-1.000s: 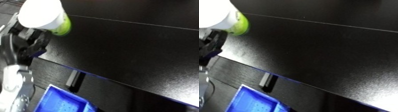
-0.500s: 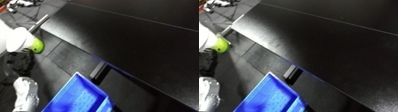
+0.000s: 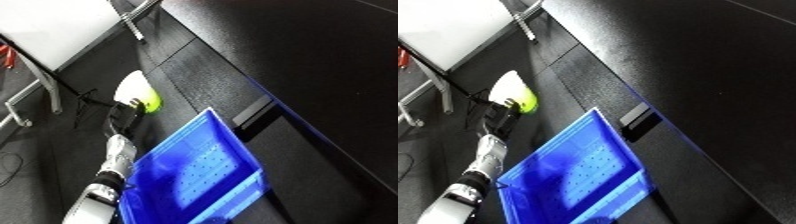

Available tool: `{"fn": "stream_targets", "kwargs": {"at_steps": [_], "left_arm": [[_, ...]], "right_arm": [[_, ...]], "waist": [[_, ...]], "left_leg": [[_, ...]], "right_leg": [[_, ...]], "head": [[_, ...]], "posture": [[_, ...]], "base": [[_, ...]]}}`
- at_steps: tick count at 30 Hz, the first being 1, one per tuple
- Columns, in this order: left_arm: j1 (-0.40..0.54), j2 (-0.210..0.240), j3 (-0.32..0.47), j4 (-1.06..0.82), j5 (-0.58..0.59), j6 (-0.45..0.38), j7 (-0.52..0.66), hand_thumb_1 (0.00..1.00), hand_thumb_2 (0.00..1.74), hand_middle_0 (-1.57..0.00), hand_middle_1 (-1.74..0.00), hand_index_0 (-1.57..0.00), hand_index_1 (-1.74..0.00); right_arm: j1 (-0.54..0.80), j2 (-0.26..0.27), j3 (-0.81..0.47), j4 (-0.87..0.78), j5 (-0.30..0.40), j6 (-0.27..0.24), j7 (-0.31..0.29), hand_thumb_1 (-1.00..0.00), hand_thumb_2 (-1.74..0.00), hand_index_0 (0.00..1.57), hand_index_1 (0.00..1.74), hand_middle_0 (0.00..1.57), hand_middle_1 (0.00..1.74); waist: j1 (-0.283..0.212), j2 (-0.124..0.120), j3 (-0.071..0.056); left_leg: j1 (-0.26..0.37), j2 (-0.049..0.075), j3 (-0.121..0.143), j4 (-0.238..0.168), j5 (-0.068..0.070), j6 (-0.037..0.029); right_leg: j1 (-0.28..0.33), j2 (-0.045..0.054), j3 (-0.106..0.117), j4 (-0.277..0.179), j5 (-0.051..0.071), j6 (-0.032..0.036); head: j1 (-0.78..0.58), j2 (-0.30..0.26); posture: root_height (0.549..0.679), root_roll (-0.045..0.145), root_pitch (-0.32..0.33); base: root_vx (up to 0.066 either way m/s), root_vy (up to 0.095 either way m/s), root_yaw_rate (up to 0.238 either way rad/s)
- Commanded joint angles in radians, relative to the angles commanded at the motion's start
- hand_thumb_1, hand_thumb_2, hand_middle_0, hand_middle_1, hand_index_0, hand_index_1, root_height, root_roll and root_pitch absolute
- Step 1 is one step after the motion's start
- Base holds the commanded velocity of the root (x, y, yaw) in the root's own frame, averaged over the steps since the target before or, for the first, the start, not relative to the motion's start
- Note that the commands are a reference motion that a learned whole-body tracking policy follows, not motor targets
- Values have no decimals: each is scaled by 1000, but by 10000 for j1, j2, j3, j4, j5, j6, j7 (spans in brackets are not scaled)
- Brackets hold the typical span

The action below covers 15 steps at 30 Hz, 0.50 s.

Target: Pick up the object and place it into the box

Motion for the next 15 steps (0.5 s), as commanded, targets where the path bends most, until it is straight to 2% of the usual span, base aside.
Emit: {"fn": "stream_targets", "kwargs": {"at_steps": [7, 15], "left_arm": [[-126, -386, -457, 1380, 100, 1471, -764, 450, 783, -706, -783, -706, -783], [-236, -320, -724, 2737, 501, 2068, -1373, 50, 87, -79, -87, -79, -87]], "right_arm": [[-137, 53, 85, 184, -147, 5, 209, 0, 0, 0, 0, 0, 0], [-226, -45, 222, 284, -185, 2, 308, 0, 0, 0, 0, 0, 0]], "waist": [[-89, -186, 93], [-239, -278, 130]], "left_leg": [[16, 101, -3, -263, 114, -10], [42, 153, 51, -368, 153, -8]], "right_leg": [[61, 110, -40, -210, 60, 19], [102, 222, -9, -378, 100, -30]], "head": [[-38, 167], [-23, 283]], "posture": [[606, 66, -64], [608, 64, -60]], "base": [[-9, -3, -13], [-4, 10, -48]]}}
